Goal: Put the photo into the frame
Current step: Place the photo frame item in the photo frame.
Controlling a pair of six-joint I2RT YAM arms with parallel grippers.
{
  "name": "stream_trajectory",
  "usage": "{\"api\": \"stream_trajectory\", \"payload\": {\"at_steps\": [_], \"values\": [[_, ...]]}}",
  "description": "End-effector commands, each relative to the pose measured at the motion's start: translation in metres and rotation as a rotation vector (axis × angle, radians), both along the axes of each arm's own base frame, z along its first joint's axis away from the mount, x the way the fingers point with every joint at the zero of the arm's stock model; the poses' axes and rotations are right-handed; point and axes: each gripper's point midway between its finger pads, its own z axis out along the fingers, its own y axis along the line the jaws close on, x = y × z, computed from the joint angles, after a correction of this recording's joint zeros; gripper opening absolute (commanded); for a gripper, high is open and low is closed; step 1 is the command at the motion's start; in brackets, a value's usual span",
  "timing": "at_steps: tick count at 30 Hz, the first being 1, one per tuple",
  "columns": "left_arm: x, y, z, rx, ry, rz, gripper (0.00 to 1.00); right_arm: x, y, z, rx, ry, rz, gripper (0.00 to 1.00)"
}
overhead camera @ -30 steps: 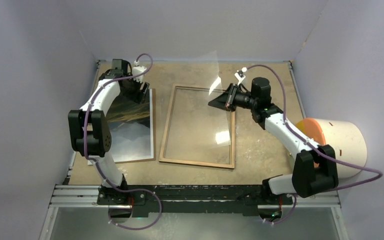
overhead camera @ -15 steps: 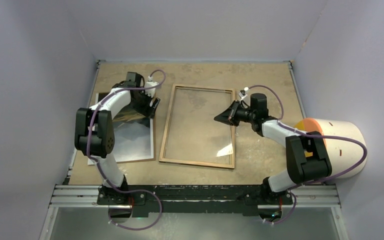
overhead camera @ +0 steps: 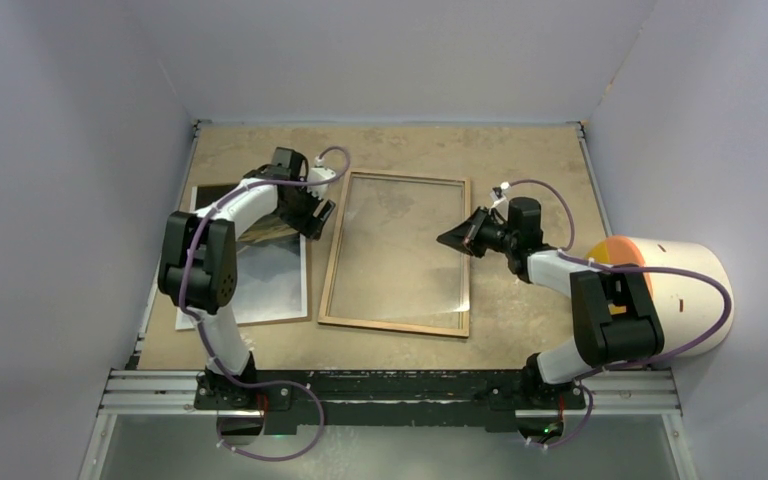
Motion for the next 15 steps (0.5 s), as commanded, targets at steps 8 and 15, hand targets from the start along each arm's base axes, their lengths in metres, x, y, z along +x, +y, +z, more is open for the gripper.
{"api": "stream_trajectory", "payload": {"at_steps": [8,15], "values": [[-0.002,-0.008,-0.024,0.022,0.012,-0.027,0.7,0.011,-0.002,0.0,0.021,-0.071,-0.044,0.0],[-0.005,-0.012,-0.032,0.025,0.022,-0.04,0.7,0.004,-0.001,-0.007,0.064,-0.047,-0.052,0.0]]}}
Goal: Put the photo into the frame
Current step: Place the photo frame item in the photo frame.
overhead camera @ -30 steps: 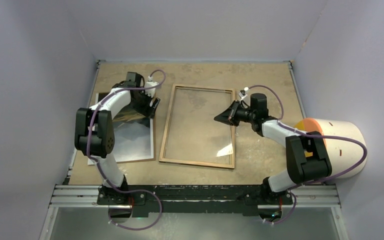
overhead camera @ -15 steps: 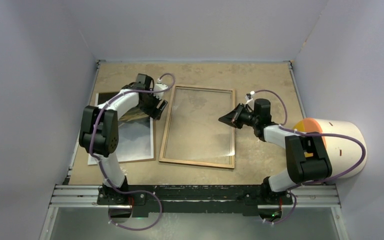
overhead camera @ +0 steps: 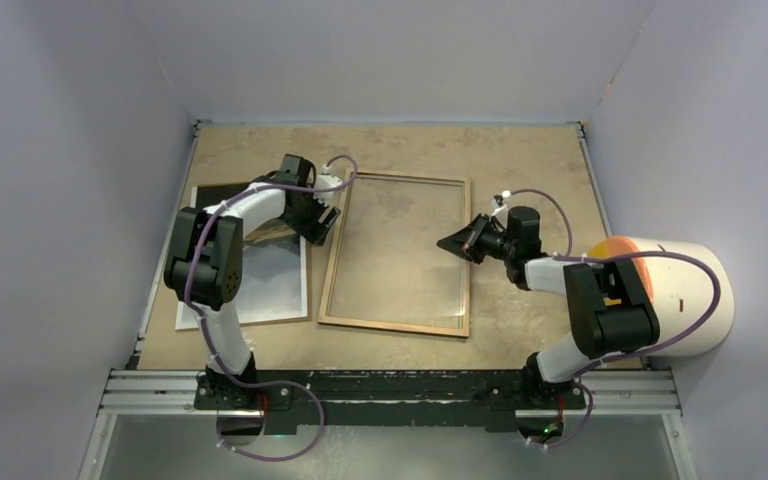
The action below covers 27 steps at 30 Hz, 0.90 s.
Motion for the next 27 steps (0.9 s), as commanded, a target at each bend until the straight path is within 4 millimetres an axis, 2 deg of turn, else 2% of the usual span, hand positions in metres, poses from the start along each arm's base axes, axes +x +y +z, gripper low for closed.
{"api": "stream_trajectory", "payload": {"at_steps": [1,6,10,13,21,27], "values": [[-0.002,-0.005,-0.009,-0.002,0.002,-0.021,0.7,0.003,0.001,0.006,0.039,-0.038,-0.015,0.0],[-0.005,-0.007,-0.014,0.003,0.009,-0.03,0.7,0.0,0.006,0.009,0.09,-0.054,0.013,0.0],[-0.009,-0.008,-0.019,0.003,0.022,-0.035,0.7,-0.002,0.013,0.024,0.191,-0.092,0.048,0.0],[-0.013,-0.009,-0.023,0.004,0.029,-0.041,0.7,-0.003,0.016,0.043,0.262,-0.161,0.064,0.0],[-0.016,-0.013,-0.023,-0.007,0.04,-0.054,0.7,-0.006,0.018,0.053,0.263,-0.2,0.074,0.0],[-0.019,-0.015,-0.025,-0.017,0.047,-0.064,0.69,-0.009,0.025,0.068,0.296,-0.224,0.092,0.0]]}}
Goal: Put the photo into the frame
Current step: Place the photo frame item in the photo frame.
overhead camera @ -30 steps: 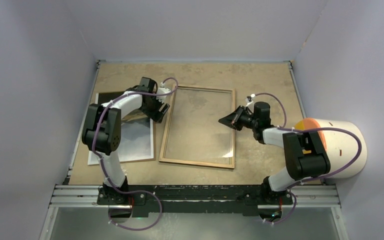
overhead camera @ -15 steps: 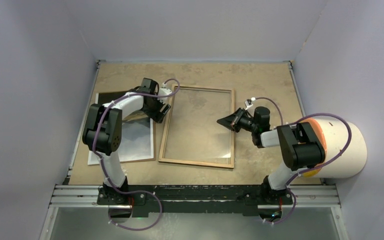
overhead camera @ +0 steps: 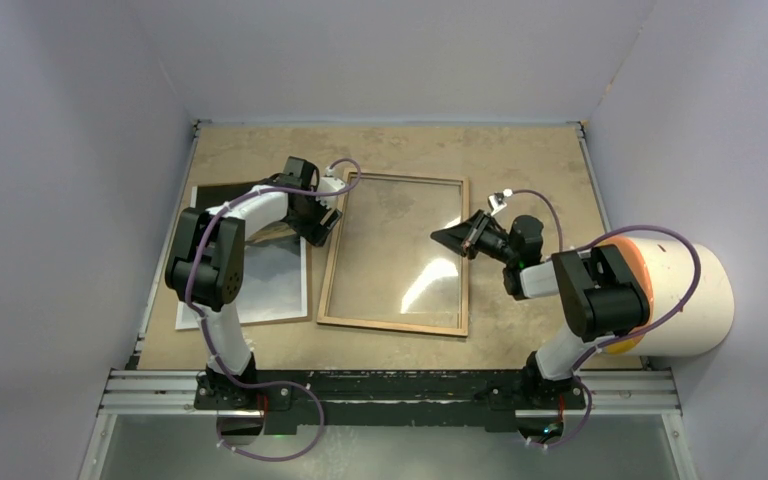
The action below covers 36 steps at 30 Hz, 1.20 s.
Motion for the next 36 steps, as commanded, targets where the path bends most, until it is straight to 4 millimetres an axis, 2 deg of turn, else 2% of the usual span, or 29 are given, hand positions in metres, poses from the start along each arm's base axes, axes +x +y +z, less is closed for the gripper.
{"api": "stream_trajectory", "payload": {"at_steps": [1,7,11,21,28,36], "values": [[-0.02,-0.013,-0.02,-0.048,0.074,-0.043,0.69,-0.005,0.01,0.035,0.047,-0.114,0.038,0.0],[-0.024,-0.016,-0.021,-0.065,0.087,-0.058,0.67,-0.009,0.025,0.04,0.051,-0.105,0.046,0.0],[-0.03,-0.019,-0.022,-0.078,0.104,-0.076,0.64,-0.008,0.027,0.041,0.064,-0.08,0.023,0.0],[-0.037,-0.023,-0.022,-0.108,0.116,-0.095,0.61,-0.002,0.023,0.022,-0.021,0.001,-0.044,0.0],[-0.042,-0.026,-0.022,-0.124,0.128,-0.113,0.56,-0.006,0.027,0.011,-0.023,0.026,0.007,0.0],[-0.04,-0.026,-0.02,-0.124,0.12,-0.117,0.56,-0.003,0.032,0.023,0.051,0.029,0.019,0.0]]}}
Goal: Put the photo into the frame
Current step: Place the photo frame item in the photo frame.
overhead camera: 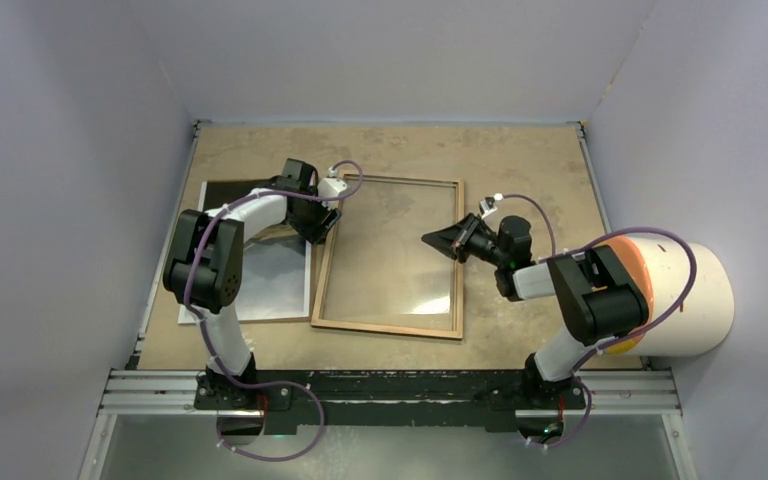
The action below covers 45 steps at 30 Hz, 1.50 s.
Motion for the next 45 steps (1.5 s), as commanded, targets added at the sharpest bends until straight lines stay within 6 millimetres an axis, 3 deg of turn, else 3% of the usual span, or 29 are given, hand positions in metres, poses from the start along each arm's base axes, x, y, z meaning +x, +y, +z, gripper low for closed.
{"api": "stream_trajectory", "payload": {"at_steps": [1,8,17,36,45], "values": [[-0.041,-0.016,-0.021,-0.066,0.158,-0.047,0.56,0.003,0.008,0.031,0.04,-0.076,0.028,0.0],[-0.046,-0.016,-0.023,-0.068,0.164,-0.055,0.55,0.007,0.012,0.052,-0.041,-0.081,-0.009,0.0],[-0.045,-0.019,-0.021,-0.08,0.163,-0.058,0.52,0.011,0.02,0.061,-0.097,-0.096,0.003,0.0],[-0.043,-0.016,-0.021,-0.065,0.152,-0.052,0.51,0.004,0.011,0.021,-0.227,-0.047,0.012,0.0],[-0.04,-0.016,-0.018,-0.065,0.147,-0.049,0.5,0.005,-0.007,0.005,-0.281,-0.016,-0.049,0.0]]}}
